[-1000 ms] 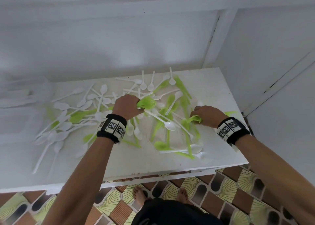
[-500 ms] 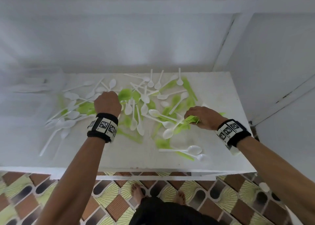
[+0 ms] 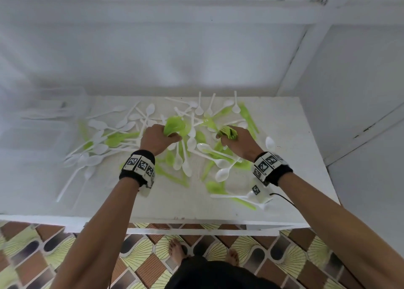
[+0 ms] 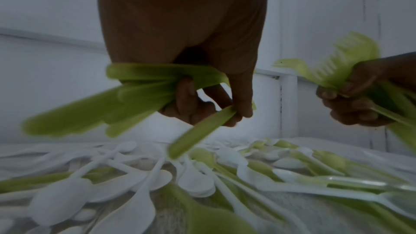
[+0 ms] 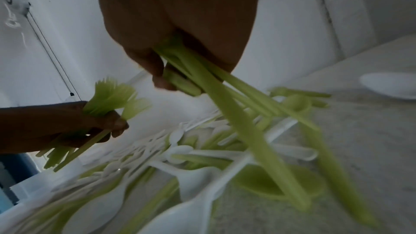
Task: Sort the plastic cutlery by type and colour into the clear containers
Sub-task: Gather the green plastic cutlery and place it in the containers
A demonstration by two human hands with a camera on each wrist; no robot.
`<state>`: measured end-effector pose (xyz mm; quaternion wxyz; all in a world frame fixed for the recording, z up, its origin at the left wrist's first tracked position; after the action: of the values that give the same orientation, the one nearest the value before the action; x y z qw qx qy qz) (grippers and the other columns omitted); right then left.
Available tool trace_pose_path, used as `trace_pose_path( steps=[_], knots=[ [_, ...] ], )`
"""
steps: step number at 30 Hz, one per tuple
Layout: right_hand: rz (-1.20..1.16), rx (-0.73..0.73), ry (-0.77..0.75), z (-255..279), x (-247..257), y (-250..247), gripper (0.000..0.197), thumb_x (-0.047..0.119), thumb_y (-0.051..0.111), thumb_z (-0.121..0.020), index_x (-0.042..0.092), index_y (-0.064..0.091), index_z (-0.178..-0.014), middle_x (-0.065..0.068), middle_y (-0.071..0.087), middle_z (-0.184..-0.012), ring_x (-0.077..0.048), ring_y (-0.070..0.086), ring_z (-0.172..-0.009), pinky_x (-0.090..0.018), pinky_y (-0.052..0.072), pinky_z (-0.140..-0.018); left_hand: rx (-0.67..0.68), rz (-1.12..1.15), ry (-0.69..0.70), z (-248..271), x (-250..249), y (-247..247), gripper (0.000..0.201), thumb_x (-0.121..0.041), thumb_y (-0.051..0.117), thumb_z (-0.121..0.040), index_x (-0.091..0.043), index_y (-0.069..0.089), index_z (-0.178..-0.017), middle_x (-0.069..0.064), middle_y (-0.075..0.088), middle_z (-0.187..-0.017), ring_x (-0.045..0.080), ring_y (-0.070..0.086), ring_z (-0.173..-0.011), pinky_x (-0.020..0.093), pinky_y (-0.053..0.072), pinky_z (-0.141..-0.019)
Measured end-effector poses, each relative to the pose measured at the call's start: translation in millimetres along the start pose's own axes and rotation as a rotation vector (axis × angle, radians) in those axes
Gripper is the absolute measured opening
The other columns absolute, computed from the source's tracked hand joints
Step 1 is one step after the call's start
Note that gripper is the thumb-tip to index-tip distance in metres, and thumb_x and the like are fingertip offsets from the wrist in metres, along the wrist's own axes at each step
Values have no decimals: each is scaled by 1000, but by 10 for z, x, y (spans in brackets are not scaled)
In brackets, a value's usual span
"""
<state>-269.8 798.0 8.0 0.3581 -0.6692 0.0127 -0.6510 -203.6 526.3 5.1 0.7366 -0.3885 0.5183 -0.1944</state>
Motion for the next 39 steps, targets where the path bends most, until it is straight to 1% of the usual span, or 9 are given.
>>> trace_pose_path(
  steps=[3, 10, 14, 16, 21, 26, 32, 36, 39],
  knots=[
    [-89, -119, -4, -97, 111, 127, 26, 34, 60, -85, 9, 66, -90, -13, 66, -75, -15, 55, -63, -30, 46, -63, 86, 118, 85, -28, -106, 20, 31, -39, 69, -90, -16, 76, -70, -5, 70, -63, 9, 62, -64, 28, 44, -68],
    [-337, -157, 54, -293, 268, 457, 9, 14, 59, -100, 7, 65, -103, -7, 62, -65, -23, 49, -41, -25, 41, -44, 138, 519, 110, -98, -215, -28, 41, -42, 58, -100, -12, 47, -74, -1, 45, -49, 14, 43, -42, 26, 39, -49],
    [-512, -241, 131, -364, 359, 663, 27, 26, 71, -94, 2, 64, -102, -1, 54, -59, -15, 45, -47, -24, 35, -41, 233, 656, 150, -137, -257, -73, 37, -37, 64, -98, -1, 59, -103, 12, 67, -70, 29, 62, -52, 31, 52, -50],
    [-555, -262, 179, -406, 416, 783, 35, 33, 74, -92, 0, 64, -94, -2, 51, -60, -14, 41, -47, -24, 33, -41, 250, 673, 147, -188, -234, -66, 38, -37, 67, -96, -1, 62, -108, 12, 66, -68, 27, 56, -45, 27, 46, -44],
    [-698, -300, 226, -497, 600, 986, 35, 36, 69, -95, 2, 66, -88, -2, 52, -65, -17, 40, -43, -23, 27, -42, 488, 758, 45, -287, -199, 27, 29, -35, 58, -101, -5, 60, -99, 1, 38, -62, 13, 28, -41, 21, 21, -38],
    [-809, -315, 257, -551, 649, 1081, 21, 30, 72, -94, 10, 67, -91, 0, 60, -74, -15, 48, -49, -23, 31, -43, 693, 806, -29, -297, -196, 26, 21, -24, 43, -101, -8, 51, -90, 5, 45, -64, 17, 38, -41, 22, 24, -41],
    [-775, -368, 267, -606, 616, 1123, 23, 25, 76, -90, 3, 72, -95, -8, 66, -80, -14, 49, -49, -21, 34, -41, 675, 792, 60, -247, -105, -38, 35, -37, 50, -105, -4, 61, -114, 10, 62, -77, 30, 65, -60, 31, 53, -55],
    [-717, -321, 244, -680, 602, 1178, 23, 25, 78, -88, 3, 71, -90, -9, 66, -77, -14, 51, -50, -23, 34, -44, 620, 844, 30, -290, 7, -48, 43, -36, 53, -104, 6, 57, -114, 12, 57, -75, 25, 54, -50, 26, 42, -46],
    [-747, -300, 226, -749, 600, 1173, 31, 27, 79, -87, -1, 71, -96, -7, 65, -75, -13, 53, -54, -24, 34, -45, 597, 918, -25, -334, 8, -76, 35, -38, 51, -104, -4, 57, -101, 8, 50, -67, 17, 43, -41, 22, 31, -38]
  ],
)
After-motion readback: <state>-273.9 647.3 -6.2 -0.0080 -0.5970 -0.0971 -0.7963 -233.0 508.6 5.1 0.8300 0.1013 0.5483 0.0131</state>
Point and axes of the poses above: each hand's wrist, its own z-axis away from the middle knuckle, its own y-axis out of the palm, x = y × z, the point moved 5 cm from there along -z, towards the middle knuckle
